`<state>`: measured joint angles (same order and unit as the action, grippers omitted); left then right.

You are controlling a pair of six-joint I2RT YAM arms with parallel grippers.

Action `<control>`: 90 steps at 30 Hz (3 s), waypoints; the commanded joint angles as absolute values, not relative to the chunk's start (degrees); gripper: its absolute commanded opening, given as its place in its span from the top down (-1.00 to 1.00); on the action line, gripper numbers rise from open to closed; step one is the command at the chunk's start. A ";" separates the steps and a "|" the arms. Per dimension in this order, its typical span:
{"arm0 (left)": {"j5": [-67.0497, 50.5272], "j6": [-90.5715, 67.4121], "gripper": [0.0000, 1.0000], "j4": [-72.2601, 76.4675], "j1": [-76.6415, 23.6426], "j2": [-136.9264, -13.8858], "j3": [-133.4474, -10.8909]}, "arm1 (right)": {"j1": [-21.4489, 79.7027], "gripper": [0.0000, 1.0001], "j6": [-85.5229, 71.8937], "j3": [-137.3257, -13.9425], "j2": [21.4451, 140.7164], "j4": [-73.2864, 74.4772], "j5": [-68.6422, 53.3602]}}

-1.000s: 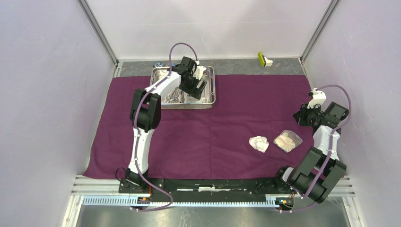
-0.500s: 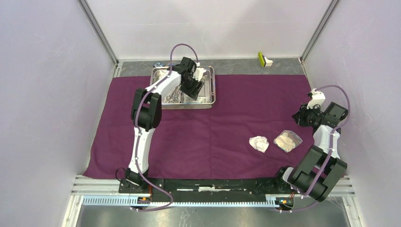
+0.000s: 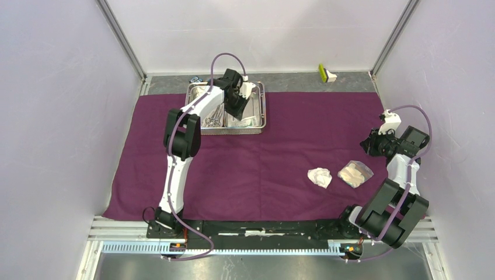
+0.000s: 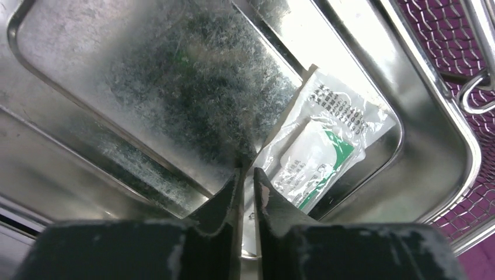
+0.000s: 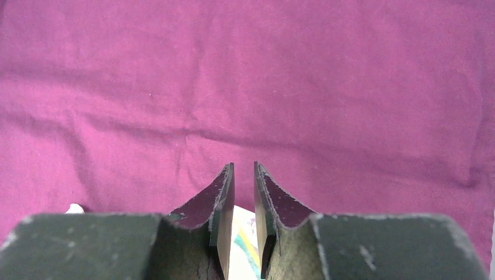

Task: Open and lay out the surgical kit
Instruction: Pick up the medical item from the container, then place the medical item in the surgical kit.

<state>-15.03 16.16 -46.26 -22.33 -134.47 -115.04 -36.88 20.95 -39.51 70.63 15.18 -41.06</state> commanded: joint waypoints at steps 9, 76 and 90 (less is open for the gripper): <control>-17.75 15.73 0.95 -44.04 -22.56 -130.33 -119.17 | -37.17 0.51 21.80 -40.78 70.72 14.73 -42.36; -10.50 24.40 0.95 -47.34 -26.92 -132.25 -128.96 | -37.40 0.51 21.45 -40.83 70.78 15.73 -44.82; -17.32 22.30 0.95 -45.71 -27.10 -118.06 -124.85 | -37.43 0.51 21.36 -40.59 69.88 15.75 -45.64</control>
